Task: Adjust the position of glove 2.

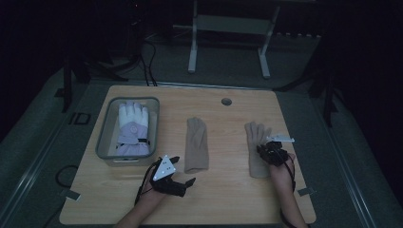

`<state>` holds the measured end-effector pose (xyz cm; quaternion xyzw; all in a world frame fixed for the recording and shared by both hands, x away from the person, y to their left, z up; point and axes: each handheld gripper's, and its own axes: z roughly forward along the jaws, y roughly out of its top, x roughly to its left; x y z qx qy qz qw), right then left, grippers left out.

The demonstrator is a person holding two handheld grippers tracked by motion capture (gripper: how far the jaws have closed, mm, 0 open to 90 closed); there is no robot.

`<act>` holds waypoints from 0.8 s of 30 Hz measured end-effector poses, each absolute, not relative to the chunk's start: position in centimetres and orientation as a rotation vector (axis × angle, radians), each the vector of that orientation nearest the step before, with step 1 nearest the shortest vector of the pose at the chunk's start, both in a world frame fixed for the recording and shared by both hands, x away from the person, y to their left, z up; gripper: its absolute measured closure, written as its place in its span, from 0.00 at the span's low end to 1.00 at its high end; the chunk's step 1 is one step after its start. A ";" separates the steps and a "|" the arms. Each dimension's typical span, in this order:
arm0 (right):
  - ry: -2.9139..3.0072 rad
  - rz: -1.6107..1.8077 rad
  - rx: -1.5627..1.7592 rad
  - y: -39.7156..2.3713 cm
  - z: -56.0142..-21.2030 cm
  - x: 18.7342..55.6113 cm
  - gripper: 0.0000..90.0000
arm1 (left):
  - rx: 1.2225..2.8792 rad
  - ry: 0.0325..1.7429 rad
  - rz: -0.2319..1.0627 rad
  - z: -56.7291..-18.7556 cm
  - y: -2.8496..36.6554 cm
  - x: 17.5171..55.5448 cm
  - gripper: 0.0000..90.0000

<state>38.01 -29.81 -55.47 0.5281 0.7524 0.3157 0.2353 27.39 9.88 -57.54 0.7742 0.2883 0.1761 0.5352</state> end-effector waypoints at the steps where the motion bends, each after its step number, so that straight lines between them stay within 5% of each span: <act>1: 2.063 0.870 1.453 -29.8 -55.4 38.0 0.89 | 1.843 0.688 0.418 -57.5 9.9 27.4 0.02; 24: 1.992 1.112 1.480 -20.4 -48.6 38.6 0.89 | 1.844 0.687 0.421 -57.5 9.9 27.4 0.02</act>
